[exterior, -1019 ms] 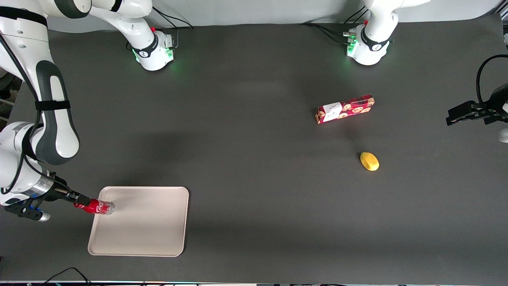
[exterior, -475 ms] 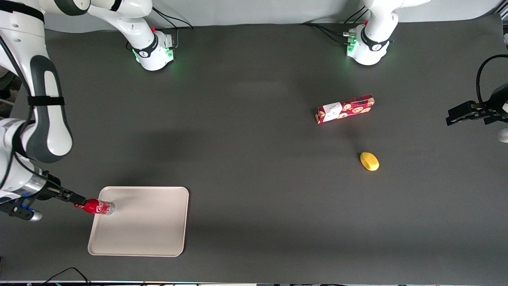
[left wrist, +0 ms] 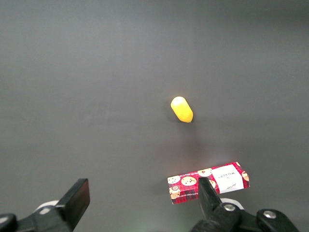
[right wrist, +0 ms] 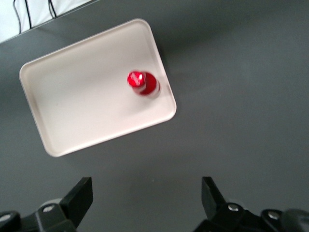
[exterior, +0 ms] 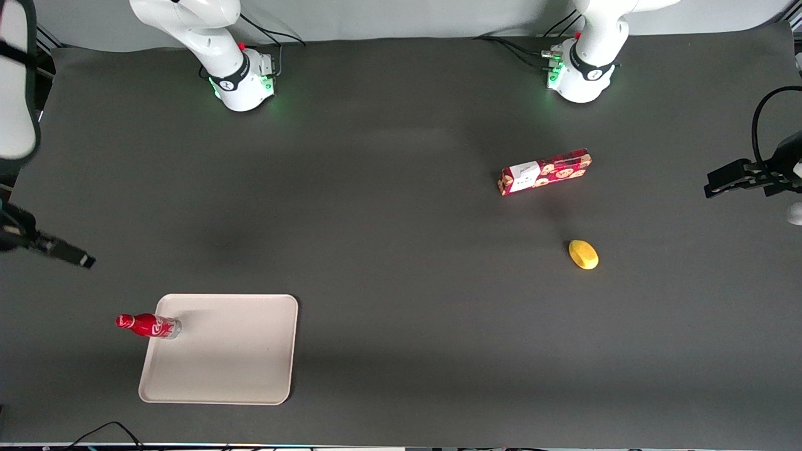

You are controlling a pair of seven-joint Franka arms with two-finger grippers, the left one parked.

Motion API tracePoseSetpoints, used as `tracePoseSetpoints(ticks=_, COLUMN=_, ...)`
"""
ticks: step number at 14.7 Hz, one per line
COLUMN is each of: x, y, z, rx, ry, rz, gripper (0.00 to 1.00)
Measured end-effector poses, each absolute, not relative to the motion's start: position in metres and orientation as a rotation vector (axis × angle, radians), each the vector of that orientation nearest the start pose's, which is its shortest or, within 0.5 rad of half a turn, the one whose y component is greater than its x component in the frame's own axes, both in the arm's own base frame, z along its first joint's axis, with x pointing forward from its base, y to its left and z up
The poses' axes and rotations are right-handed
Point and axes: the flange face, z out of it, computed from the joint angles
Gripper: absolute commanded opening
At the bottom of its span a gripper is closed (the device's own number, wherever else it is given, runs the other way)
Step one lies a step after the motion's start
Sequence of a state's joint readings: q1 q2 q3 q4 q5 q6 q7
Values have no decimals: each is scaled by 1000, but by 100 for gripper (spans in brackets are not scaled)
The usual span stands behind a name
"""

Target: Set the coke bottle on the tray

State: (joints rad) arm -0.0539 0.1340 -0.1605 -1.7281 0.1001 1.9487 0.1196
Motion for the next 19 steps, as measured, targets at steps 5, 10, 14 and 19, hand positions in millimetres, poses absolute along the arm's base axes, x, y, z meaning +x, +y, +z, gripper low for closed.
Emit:
tracePoseSetpoints(ticks=5, x=524, y=-103, z=545, rx=-2984, ry=525, rz=-86, gripper=100)
tracePoseSetpoints(ticks=10, x=522, y=-61, z=544, rx=-2988, ry=403, rz=-52, gripper=100)
tracePoseSetpoints(ticks=14, x=528, y=-54, z=562, rx=-3010, ry=286, rz=-114, gripper=100)
tracePoseSetpoints(ticks=19, x=538, y=-46, z=607, rx=-3056, ry=199, rz=-168, gripper=100)
